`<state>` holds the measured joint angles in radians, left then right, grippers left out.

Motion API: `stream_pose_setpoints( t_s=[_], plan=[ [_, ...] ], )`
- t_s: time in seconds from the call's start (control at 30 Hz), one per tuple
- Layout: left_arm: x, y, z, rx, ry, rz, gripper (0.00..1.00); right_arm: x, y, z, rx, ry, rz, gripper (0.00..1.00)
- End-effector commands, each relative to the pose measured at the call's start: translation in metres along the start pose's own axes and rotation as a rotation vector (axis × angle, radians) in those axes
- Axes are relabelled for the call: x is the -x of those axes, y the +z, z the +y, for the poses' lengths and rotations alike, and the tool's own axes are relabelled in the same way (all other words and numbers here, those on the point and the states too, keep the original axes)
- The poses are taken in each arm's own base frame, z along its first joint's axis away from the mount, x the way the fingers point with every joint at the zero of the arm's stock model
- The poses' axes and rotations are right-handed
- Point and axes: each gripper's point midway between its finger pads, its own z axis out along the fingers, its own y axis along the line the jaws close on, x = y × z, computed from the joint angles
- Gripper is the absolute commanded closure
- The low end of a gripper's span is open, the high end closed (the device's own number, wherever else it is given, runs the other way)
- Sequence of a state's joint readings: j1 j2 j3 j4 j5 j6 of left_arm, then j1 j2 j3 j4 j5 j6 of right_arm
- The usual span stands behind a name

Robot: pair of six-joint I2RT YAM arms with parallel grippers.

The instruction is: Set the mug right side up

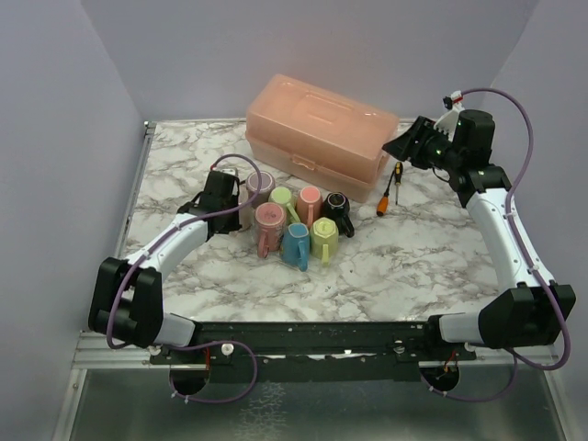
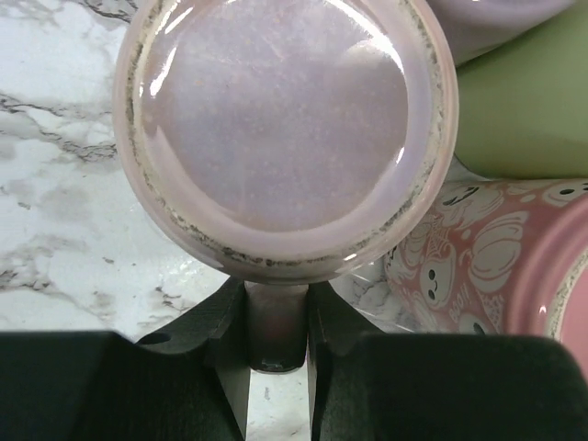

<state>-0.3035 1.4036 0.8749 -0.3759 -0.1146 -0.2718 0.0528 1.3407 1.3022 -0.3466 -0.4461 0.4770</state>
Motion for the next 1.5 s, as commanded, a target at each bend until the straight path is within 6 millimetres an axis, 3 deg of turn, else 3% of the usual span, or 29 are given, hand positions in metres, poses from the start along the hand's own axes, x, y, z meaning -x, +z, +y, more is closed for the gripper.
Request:
stream_pose_setpoints(
  t_s=[0.0,0.23,0.47,0.67,0.87,1.03,1.17,1.47],
  plan=[
    [0.065,-0.035,0.006,0.047,-0.033,-0.221,1.0,-0.003,-0.006,0.011,0.048,-0.02,0.006,0.43],
    [0.12,-0.087,0.005,0.035,-0.06,-0.415,1.0,-0.007,-0.008,0.028,0.152,-0.021,0.003,0.39],
    [0.178,-0.148,-0.012,-0.061,-0.075,-0.618,1.0,-0.005,-0.013,0.048,0.248,-0.041,-0.04,0.32],
    [0.229,-0.207,-0.053,-0.291,-0.018,-0.817,1.0,0.0,-0.022,0.084,0.418,-0.052,-0.118,0.15],
    [0.267,-0.272,-0.108,-0.584,0.064,-0.965,1.0,-0.002,-0.028,0.148,0.627,-0.065,-0.167,0.1],
    [0.279,-0.336,-0.148,-0.834,0.125,-1.099,1.0,-0.013,-0.033,0.204,0.793,-0.11,-0.17,0.1],
    [0.28,-0.379,-0.171,-1.011,0.118,-1.149,1.0,-0.005,-0.044,0.234,0.911,-0.086,-0.221,0.1],
    [0.267,-0.441,-0.195,-1.282,0.006,-1.192,1.0,0.025,-0.069,0.285,1.083,0.007,-0.347,0.1]
  ],
)
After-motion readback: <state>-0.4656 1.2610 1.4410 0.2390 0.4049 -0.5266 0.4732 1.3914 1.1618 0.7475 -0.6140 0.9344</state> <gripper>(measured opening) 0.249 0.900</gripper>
